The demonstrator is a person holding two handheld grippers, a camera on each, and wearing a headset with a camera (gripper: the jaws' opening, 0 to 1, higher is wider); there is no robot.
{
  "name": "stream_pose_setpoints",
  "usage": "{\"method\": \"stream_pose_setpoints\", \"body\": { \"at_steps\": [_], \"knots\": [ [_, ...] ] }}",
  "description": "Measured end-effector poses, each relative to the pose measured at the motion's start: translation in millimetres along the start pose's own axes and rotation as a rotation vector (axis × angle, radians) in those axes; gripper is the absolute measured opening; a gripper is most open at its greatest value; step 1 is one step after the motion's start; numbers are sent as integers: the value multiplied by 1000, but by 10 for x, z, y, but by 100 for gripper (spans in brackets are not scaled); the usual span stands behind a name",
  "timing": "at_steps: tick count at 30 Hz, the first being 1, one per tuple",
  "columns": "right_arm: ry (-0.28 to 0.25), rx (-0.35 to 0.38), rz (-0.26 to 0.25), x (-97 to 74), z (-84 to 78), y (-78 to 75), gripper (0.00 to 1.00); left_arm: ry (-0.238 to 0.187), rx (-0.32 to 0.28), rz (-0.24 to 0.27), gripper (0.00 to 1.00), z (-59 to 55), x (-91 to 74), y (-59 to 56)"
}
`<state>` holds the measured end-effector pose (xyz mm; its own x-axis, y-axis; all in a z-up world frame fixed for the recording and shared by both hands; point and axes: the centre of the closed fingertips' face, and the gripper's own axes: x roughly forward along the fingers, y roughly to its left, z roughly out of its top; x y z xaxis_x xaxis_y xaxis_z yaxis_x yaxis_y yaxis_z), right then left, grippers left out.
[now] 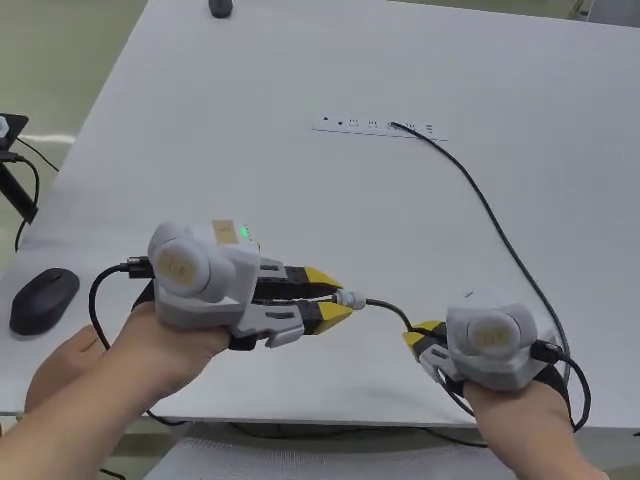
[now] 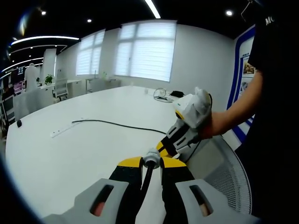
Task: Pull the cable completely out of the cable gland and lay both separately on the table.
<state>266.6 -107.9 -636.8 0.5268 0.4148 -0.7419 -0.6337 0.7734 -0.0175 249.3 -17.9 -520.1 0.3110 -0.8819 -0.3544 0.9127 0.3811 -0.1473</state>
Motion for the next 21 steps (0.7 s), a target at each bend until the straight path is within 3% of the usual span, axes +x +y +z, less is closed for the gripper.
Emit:
{"method": "stream_pose_setpoints", "body": {
  "at_steps": [7, 9, 15, 21],
  "knots": [
    [-8, -4, 9, -50, 24, 29, 0, -4, -12, 1, 15, -14, -19, 17],
    [-31, -50, 1, -83, 74, 20, 0, -5, -12, 3, 15, -7, -27, 36],
    [-33, -88, -2, -172, 129, 33, 3, -2, -12, 7, 15, -18, -29, 68],
    [-106, -113, 30, -324, 428, 145, 12, 7, -9, 11, 15, -46, -26, 80]
  ]
}}
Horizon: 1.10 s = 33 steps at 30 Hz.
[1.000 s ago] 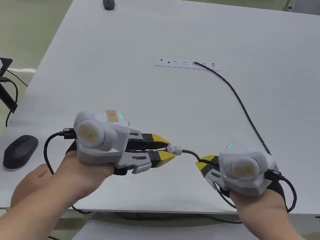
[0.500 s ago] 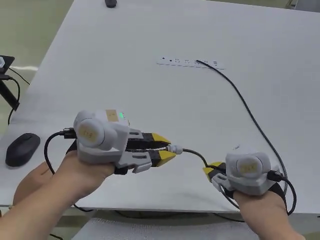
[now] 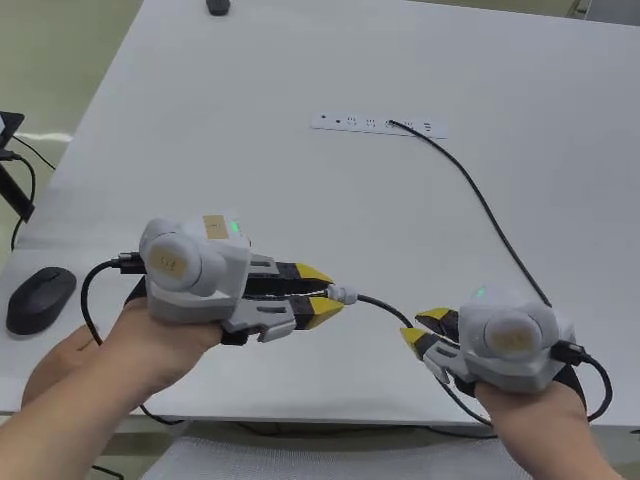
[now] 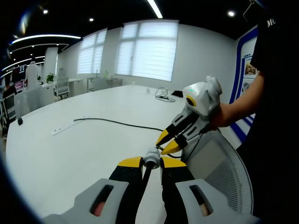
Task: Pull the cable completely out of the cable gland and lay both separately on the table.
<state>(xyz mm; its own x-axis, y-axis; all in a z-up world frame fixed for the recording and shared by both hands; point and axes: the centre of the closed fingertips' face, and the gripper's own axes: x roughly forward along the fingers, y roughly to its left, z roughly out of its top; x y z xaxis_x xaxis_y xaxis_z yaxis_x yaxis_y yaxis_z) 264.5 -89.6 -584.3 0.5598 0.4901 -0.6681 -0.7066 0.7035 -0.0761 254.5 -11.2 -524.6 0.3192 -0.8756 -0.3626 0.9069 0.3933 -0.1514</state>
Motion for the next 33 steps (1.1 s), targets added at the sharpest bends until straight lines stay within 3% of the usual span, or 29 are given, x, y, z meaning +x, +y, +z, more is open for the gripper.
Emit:
{"method": "stream_pose_setpoints", "body": {
  "at_steps": [6, 16, 25, 33],
  "knots": [
    [-20, -133, 44, -68, 290, 184, 14, 6, -3, 4, 15, -15, 6, -4],
    [-18, -349, 82, -54, 543, 446, 9, 18, 9, 0, 15, -35, 34, -81],
    [-12, -420, 123, -20, 535, 519, 1, 12, 6, 7, 15, -20, 18, -93],
    [-23, -383, 124, -18, 525, 511, 0, 9, 7, 11, 15, -21, 6, -110]
  ]
}}
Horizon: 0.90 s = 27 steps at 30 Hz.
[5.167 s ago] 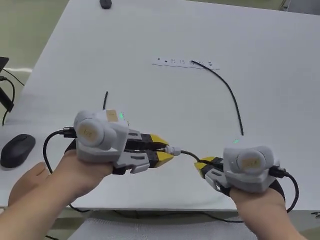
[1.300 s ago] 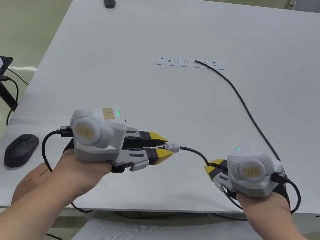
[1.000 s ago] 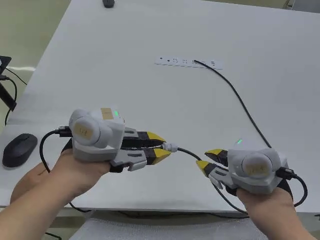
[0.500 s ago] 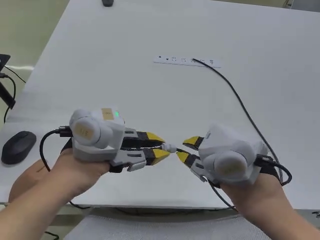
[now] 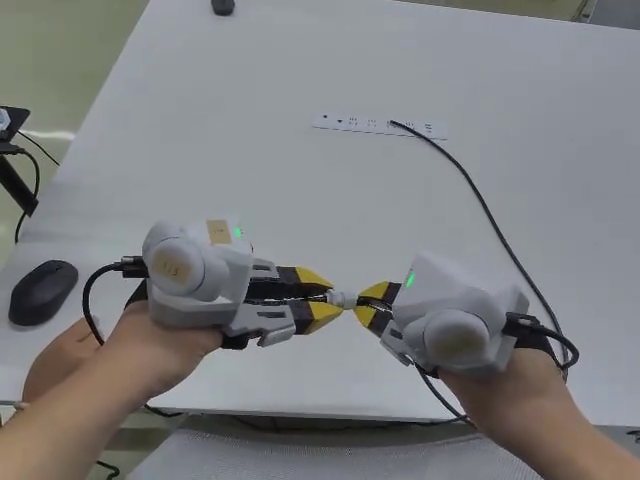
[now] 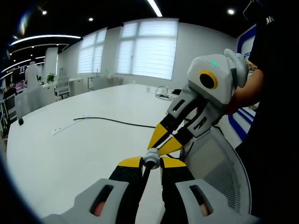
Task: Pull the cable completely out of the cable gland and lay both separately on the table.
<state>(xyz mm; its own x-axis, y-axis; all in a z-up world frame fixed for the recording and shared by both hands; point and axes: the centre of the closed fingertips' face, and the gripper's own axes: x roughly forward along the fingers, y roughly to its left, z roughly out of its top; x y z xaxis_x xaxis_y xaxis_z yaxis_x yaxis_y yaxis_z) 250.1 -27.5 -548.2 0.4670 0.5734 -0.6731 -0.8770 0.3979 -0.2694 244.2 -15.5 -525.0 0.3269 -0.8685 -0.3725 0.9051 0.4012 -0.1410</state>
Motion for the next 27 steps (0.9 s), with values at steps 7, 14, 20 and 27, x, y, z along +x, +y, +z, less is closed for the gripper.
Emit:
{"method": "stream_pose_setpoints", "body": {
  "at_steps": [7, 14, 20, 27],
  "knots": [
    [-17, 110, -25, 30, -58, -65, 0, 0, 7, 5, 15, 28, -21, 28],
    [-17, 203, -46, 51, -163, -131, 0, -5, 10, 7, 15, 38, -46, 62],
    [-37, 381, -58, 54, -312, -223, 0, -22, 9, 2, 15, 70, -54, 67],
    [-27, 466, -87, 85, -458, -297, 0, -27, 7, 0, 15, 72, -50, 61]
  ]
}}
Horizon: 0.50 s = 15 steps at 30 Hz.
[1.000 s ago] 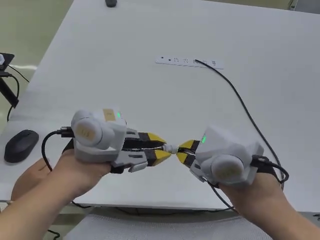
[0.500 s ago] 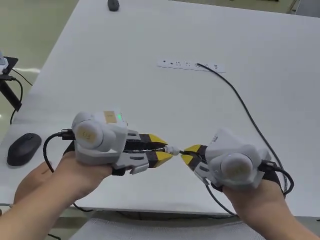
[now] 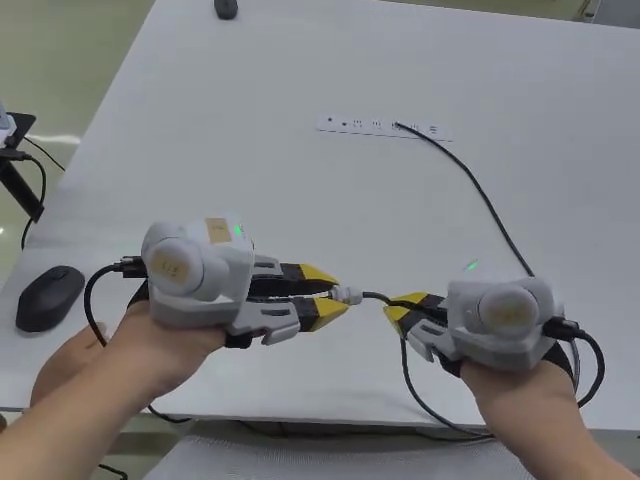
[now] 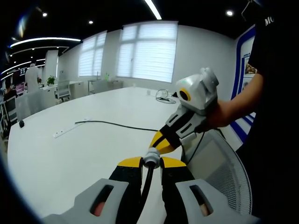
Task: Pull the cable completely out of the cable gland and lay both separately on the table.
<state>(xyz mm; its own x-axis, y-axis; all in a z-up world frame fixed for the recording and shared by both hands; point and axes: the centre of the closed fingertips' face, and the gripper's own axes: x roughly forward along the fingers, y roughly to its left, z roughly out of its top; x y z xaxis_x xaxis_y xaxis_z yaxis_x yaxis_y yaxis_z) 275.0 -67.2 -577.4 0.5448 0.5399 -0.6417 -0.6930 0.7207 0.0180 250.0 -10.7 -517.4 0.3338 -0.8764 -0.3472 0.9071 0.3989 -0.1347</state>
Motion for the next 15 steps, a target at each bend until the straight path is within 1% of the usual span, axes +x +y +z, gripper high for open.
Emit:
{"method": "stream_pose_setpoints", "body": {
  "at_steps": [4, 7, 10, 12, 15],
  "knots": [
    [9, 39, -16, 25, -69, -74, 0, -1, 0, 2, 15, 1, 0, 7],
    [22, 82, -31, 34, -150, -142, 0, 0, -1, 2, 15, -2, 2, 7],
    [49, 139, -52, 41, -280, -235, 0, 1, -3, 0, 15, -14, 8, -3],
    [60, 172, -52, 37, -335, -250, 0, 3, -2, -2, 15, -21, 15, -16],
    [83, 180, -61, 46, -435, -263, 0, 8, -1, -7, 15, -38, 30, -36]
  ]
}}
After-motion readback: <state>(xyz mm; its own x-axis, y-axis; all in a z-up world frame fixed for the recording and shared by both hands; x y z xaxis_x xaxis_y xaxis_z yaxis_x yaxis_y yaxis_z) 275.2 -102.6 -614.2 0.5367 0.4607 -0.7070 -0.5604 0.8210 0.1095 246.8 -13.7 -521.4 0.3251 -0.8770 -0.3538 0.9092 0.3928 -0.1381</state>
